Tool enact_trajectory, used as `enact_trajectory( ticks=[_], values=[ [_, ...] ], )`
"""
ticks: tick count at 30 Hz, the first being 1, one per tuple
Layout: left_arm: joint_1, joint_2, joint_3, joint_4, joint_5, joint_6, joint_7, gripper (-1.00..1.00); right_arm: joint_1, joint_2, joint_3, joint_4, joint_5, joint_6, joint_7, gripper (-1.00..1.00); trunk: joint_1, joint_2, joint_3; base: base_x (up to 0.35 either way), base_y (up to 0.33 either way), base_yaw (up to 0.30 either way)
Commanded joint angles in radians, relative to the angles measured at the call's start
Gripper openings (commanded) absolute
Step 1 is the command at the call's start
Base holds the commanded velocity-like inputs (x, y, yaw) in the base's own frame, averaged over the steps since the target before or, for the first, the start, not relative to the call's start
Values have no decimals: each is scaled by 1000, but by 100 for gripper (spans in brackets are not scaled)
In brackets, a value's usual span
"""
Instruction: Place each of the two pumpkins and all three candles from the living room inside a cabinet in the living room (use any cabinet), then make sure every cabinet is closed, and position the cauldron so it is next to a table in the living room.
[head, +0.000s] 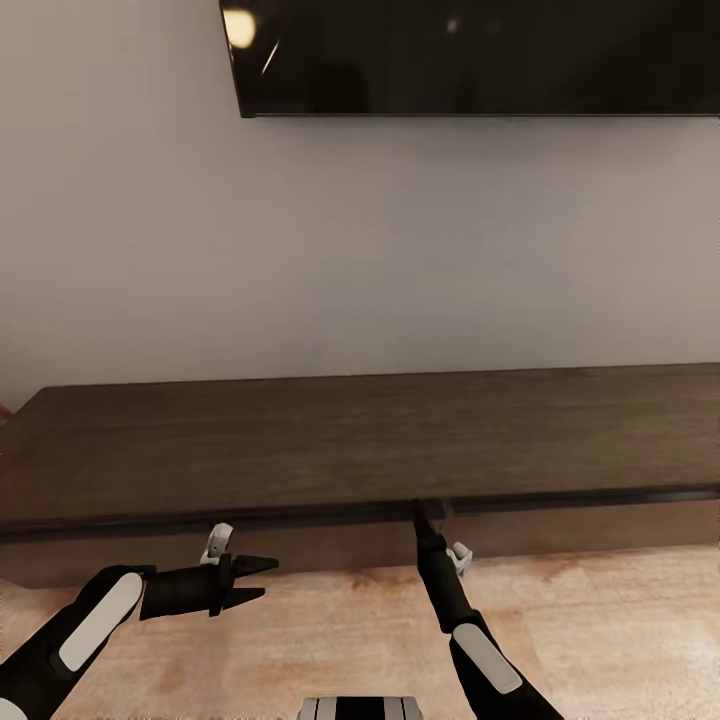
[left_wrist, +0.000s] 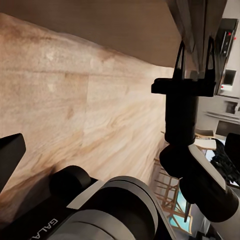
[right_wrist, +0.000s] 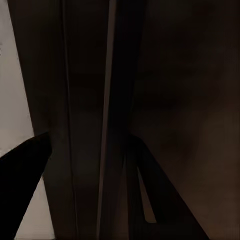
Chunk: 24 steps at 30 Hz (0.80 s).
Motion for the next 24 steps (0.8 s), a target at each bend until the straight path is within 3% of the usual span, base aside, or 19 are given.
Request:
enact_trajectory(
  ticks=[1, 24],
  values=[
    [-1, 1, -2, 0, 1, 2, -3, 100, -1, -1, 7, -2, -7, -10, 10, -100, -1, 0, -1, -63, 0, 0],
    [-1, 0, -2, 0, 0, 2, -3, 100, -1, -1, 7, -2, -7, -10, 11, -100, -1, 0, -1, -28, 0, 0]
  ],
)
